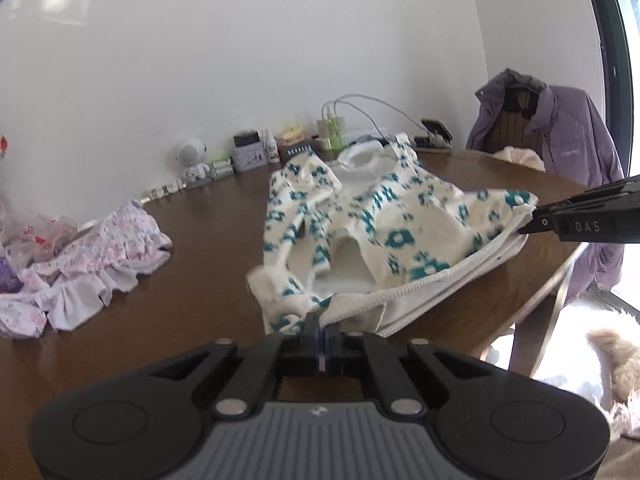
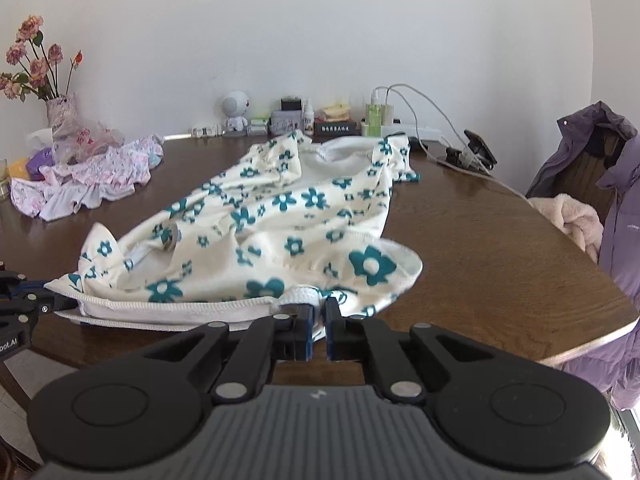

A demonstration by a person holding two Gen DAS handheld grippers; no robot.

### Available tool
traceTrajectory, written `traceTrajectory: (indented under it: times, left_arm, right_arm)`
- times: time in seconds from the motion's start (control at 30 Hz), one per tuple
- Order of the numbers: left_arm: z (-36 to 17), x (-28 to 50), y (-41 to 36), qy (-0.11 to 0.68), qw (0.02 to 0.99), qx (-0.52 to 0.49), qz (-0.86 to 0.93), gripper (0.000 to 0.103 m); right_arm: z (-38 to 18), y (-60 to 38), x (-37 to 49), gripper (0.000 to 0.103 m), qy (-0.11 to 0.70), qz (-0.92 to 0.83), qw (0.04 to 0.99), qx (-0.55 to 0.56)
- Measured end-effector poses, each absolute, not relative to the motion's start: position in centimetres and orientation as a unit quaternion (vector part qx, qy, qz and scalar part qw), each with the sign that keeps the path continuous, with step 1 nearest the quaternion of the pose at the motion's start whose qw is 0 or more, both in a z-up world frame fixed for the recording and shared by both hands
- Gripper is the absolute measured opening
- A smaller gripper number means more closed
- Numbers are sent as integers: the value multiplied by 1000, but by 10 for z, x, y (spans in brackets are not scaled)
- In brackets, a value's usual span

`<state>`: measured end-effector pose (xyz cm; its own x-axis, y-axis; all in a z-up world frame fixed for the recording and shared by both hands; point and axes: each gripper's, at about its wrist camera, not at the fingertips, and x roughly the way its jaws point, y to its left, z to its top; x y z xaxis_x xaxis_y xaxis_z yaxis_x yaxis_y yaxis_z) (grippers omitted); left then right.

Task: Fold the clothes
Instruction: 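Grasp the hem with both grippers and lift the dress up off the table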

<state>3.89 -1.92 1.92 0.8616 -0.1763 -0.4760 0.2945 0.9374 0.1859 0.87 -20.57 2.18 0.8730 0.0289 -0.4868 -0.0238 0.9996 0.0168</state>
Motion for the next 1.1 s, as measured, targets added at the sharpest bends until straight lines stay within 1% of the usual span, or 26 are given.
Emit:
traceTrajectory:
  times: [0.07, 0.13, 0.33, 0.47, 0.57, 0.7, 0.83, 0.9, 1.0, 1.1]
  left_arm:
    - [55, 57, -15, 184, 968, 134, -103, 1]
    - [98, 76, -13, 136, 978, 133, -89, 1]
    - [250, 107, -16, -12, 992, 122, -32, 1]
    - [355, 94, -11, -106, 990, 92, -1, 2]
    - [404, 77, -14, -145, 986, 80, 18, 2]
    - [429, 67, -26, -162, 980, 105, 57, 2]
    - [442, 57, -22, -164, 979, 98, 67, 2]
    - [448, 56, -20, -161, 979, 95, 75, 2]
    - [445, 79, -14, -129, 984, 94, 83, 2]
    - [426, 124, -2, -86, 987, 95, 94, 2]
  right_arm:
    - [46, -211, 17, 4, 220, 22, 975, 3]
    - [85, -215, 33, 4, 175, 37, 984, 4]
    - [241, -210, 79, 4, 33, 42, 998, -26]
    - [349, -201, 75, 4, -71, 21, 996, -49]
    - [410, -194, 66, 4, -121, 10, 991, -48]
    - [439, -179, 71, 4, -130, 0, 988, -79]
    - [460, -181, 59, 4, -136, 29, 989, -57]
    - [464, -175, 58, 3, -136, 37, 988, -65]
    - [464, -157, 77, 3, -118, 37, 989, -84]
    - [450, -142, 121, 3, -74, 30, 992, -100]
